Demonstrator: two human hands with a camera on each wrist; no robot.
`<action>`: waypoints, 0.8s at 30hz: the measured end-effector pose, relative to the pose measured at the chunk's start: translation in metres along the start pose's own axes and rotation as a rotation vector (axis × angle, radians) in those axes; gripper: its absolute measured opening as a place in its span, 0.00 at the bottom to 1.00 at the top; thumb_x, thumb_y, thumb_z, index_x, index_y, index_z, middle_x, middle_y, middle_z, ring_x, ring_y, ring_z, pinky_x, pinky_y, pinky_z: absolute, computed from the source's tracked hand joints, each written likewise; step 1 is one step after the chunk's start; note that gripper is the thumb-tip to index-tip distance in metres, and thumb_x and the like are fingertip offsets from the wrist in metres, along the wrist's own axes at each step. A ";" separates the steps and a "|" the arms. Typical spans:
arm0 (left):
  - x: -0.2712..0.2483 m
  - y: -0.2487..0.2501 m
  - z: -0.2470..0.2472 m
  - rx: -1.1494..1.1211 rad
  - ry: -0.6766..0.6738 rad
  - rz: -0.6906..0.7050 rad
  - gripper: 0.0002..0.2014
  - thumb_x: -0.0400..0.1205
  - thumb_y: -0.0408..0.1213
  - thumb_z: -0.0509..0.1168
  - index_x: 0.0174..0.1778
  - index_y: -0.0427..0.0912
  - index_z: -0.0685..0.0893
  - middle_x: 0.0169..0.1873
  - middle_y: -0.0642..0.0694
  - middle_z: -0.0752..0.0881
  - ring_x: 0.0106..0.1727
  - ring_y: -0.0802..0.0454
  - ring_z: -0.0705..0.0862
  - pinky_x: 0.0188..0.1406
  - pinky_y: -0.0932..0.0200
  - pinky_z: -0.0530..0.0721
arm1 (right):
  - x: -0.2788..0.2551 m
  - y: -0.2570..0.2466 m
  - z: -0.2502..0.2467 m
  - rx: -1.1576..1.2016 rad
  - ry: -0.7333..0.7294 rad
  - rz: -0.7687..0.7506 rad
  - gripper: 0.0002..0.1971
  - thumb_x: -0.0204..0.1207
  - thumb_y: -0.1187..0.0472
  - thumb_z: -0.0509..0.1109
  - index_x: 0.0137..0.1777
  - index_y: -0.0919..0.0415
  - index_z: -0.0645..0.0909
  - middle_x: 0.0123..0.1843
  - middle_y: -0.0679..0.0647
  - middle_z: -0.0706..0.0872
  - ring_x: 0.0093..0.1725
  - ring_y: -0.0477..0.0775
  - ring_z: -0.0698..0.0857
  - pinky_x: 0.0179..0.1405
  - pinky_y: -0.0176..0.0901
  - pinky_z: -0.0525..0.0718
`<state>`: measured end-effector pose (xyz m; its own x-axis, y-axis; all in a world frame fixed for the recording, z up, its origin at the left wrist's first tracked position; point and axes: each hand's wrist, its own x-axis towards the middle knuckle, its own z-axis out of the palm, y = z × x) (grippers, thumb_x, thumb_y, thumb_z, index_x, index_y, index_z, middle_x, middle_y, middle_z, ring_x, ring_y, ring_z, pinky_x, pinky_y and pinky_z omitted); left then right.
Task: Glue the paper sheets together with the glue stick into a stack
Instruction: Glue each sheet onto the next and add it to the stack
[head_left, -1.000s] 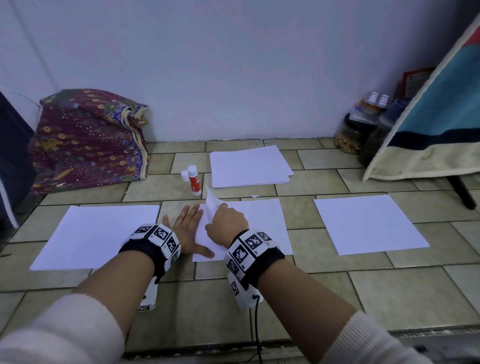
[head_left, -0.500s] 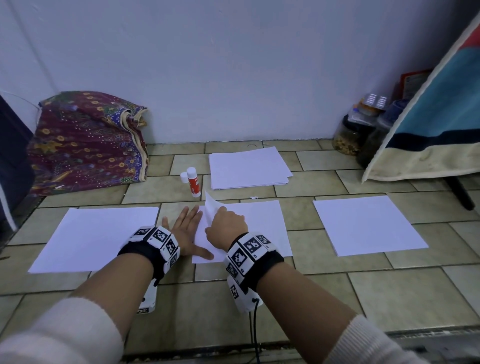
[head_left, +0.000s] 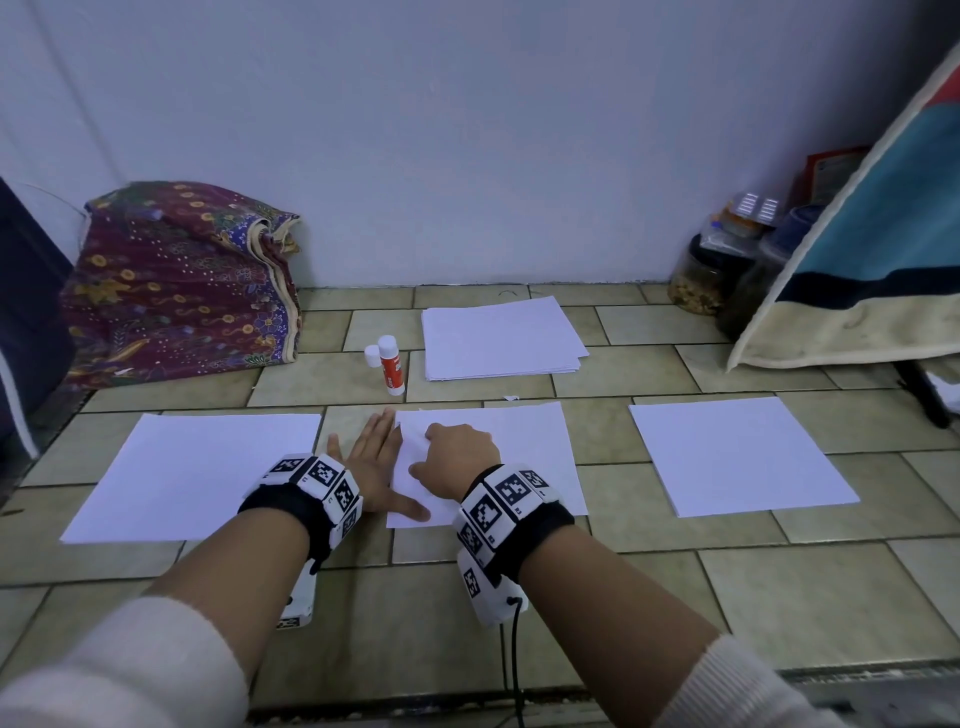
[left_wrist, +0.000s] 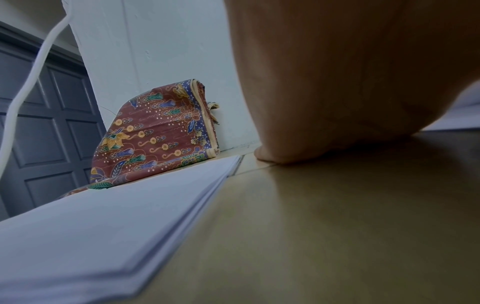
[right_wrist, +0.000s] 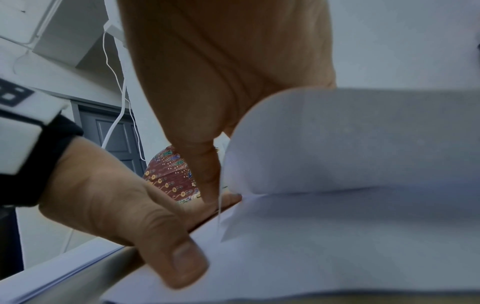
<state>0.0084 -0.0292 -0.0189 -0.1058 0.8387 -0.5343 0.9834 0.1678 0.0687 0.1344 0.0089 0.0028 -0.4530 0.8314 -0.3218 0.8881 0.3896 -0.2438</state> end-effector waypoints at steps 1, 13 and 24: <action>0.000 -0.001 0.001 0.002 -0.003 0.001 0.70 0.59 0.76 0.62 0.82 0.42 0.29 0.81 0.48 0.26 0.82 0.52 0.28 0.77 0.31 0.34 | 0.000 0.000 0.001 -0.026 0.002 -0.003 0.22 0.80 0.48 0.62 0.70 0.59 0.73 0.65 0.59 0.81 0.66 0.61 0.77 0.70 0.54 0.71; -0.004 -0.002 -0.004 -0.017 -0.052 0.002 0.67 0.70 0.71 0.67 0.79 0.38 0.24 0.79 0.47 0.23 0.81 0.52 0.25 0.78 0.33 0.33 | 0.005 -0.001 0.004 -0.084 0.003 -0.007 0.22 0.79 0.46 0.64 0.65 0.61 0.77 0.64 0.59 0.82 0.66 0.61 0.77 0.71 0.55 0.71; -0.007 0.001 -0.004 0.000 -0.035 -0.014 0.64 0.72 0.68 0.66 0.79 0.37 0.25 0.80 0.45 0.24 0.81 0.50 0.26 0.78 0.32 0.35 | 0.009 -0.003 0.004 -0.157 -0.047 0.002 0.21 0.80 0.51 0.62 0.69 0.61 0.75 0.67 0.60 0.79 0.69 0.63 0.74 0.72 0.57 0.69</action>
<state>0.0097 -0.0331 -0.0114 -0.1138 0.8176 -0.5644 0.9819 0.1792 0.0616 0.1268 0.0137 -0.0033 -0.4511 0.8141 -0.3657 0.8885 0.4481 -0.0985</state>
